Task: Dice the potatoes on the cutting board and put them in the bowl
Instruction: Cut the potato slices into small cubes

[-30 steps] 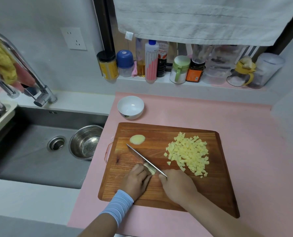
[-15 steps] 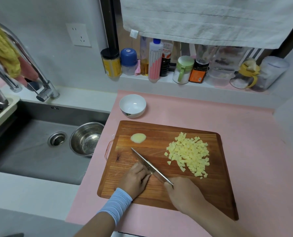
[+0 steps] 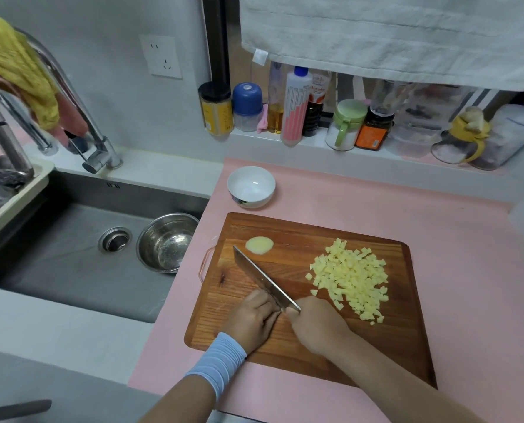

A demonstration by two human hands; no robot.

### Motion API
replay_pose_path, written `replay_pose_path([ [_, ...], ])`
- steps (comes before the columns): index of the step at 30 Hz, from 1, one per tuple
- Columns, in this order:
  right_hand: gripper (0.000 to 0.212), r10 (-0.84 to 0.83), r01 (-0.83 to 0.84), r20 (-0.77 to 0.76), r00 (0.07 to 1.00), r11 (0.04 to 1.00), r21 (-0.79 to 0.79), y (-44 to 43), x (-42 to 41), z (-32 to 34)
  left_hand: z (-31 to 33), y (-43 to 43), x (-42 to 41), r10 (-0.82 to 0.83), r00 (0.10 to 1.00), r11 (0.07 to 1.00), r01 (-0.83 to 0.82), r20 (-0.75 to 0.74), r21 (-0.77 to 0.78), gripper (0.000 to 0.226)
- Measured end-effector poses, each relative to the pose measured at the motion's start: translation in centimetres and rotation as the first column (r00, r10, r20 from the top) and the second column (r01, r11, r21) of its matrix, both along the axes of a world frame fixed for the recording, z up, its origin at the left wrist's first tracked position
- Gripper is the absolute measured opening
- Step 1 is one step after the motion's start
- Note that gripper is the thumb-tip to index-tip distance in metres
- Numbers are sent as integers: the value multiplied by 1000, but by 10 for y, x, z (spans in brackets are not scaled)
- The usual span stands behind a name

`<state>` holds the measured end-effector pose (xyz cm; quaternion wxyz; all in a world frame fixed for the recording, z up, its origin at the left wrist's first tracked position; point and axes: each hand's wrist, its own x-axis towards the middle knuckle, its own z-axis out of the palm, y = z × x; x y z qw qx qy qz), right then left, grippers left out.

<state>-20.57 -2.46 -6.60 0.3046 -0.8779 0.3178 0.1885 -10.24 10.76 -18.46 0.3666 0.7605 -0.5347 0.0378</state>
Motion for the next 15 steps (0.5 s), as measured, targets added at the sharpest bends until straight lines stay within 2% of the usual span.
replay_pose_path([
  [7, 32, -48, 47, 44, 998, 999, 18, -7, -6, 22, 3, 2, 0, -19, 999, 999, 20, -40, 26, 7],
  [11, 39, -120, 120, 114, 986, 993, 5, -22, -9, 39, 10, 3, 5, 69, 992, 998, -68, -108, 16, 18],
  [13, 37, -134, 137, 123, 983, 991, -15, -31, -9, 44, 21, -3, 9, 92, 986, 995, -85, -135, 60, 25],
  [15, 35, -124, 131, 119, 985, 990, -55, -37, -11, 46, 31, -13, 11, 57, 994, 987, -43, -92, 153, 25],
])
